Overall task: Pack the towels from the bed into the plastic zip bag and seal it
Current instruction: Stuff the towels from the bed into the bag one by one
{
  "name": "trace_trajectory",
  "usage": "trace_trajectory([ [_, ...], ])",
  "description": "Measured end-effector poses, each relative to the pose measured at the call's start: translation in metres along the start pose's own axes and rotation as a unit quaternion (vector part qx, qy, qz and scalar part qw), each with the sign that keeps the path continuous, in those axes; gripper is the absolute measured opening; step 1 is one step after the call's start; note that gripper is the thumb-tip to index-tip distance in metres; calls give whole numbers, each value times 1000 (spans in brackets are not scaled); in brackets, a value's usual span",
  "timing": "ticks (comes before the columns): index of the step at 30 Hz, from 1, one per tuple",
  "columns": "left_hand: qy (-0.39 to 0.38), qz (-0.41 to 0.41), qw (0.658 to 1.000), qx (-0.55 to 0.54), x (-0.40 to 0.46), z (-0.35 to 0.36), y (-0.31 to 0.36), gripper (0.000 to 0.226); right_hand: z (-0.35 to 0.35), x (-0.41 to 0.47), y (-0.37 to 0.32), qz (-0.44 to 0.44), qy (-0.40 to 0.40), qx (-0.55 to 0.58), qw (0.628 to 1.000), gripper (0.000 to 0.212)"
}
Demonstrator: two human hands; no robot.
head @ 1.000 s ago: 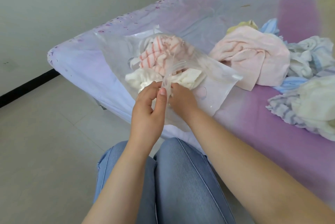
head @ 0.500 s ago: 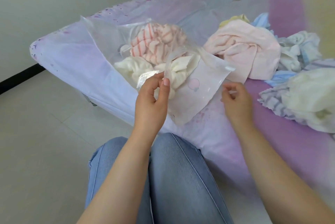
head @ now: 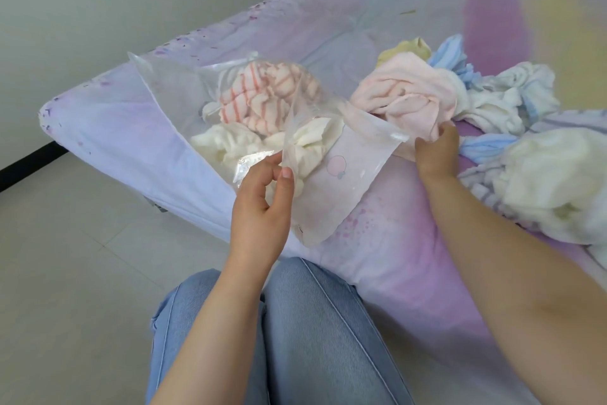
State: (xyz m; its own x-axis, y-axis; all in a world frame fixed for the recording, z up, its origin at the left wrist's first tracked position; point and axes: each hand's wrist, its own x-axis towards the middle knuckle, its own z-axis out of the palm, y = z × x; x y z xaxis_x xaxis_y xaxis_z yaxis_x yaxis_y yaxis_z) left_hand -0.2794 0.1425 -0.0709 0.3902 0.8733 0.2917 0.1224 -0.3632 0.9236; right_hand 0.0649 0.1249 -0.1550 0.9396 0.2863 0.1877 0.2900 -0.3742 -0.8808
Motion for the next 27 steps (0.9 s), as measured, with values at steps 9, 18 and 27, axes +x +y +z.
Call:
trace_trajectory([
  [9,-5,-3,1000,-8,3,6,3,26,-28,-55,-5,-165,115,-75,977,17],
  [18,-3,17,1000,0,5,3,8,26,-55,-132,-8,-381,63,-110,916,12],
  [27,-1,21,1000,-22,7,-2,11,24,-78,-226,-49,-237,-53,180,953,12],
])
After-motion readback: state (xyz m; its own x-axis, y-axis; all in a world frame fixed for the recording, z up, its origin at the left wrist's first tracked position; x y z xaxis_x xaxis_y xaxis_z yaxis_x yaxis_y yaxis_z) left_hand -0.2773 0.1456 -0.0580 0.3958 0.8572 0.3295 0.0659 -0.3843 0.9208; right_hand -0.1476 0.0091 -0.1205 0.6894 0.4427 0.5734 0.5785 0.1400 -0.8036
